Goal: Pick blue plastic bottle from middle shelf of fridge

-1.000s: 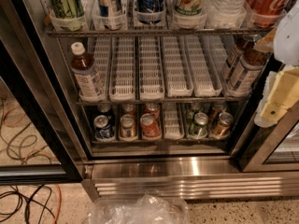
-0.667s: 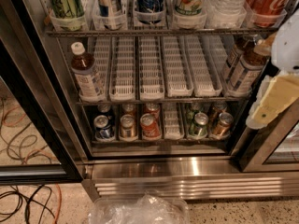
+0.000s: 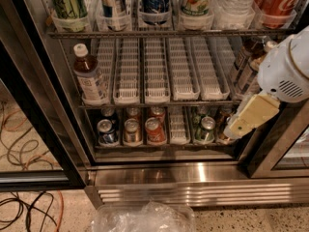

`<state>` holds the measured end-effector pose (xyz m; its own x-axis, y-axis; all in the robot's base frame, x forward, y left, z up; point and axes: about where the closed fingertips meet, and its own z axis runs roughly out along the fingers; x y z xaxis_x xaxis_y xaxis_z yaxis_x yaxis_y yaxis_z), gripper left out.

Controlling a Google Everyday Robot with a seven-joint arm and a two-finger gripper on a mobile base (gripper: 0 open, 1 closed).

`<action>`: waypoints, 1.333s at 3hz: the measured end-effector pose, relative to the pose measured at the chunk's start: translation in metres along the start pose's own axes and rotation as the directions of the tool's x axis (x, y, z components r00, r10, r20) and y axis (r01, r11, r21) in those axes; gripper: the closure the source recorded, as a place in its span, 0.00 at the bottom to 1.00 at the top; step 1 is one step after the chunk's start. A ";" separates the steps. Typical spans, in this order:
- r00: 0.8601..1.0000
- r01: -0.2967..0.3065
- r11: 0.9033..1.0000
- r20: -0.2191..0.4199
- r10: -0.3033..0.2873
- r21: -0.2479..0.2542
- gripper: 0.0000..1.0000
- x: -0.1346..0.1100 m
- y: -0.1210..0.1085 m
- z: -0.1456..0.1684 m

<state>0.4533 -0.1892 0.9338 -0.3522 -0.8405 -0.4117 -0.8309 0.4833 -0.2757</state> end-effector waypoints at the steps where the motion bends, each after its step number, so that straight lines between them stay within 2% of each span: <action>1: 1.000 0.000 1.000 0.001 0.000 0.001 0.00 0.000 0.000 0.000; 2: 0.989 -0.118 0.993 0.095 0.118 0.004 0.00 -0.008 -0.001 0.006; 3: 0.901 -0.363 0.930 0.235 0.365 -0.054 0.00 -0.034 0.021 0.022; 4: 0.800 -0.507 0.858 0.328 0.502 -0.075 0.00 -0.074 0.024 0.036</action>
Offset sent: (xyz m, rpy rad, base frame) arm 0.0454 0.0189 0.0004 0.7712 -0.1436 -0.4996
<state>0.4750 -0.1063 0.9261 -0.5575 -0.3497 -0.7530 -0.5669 0.8229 0.0375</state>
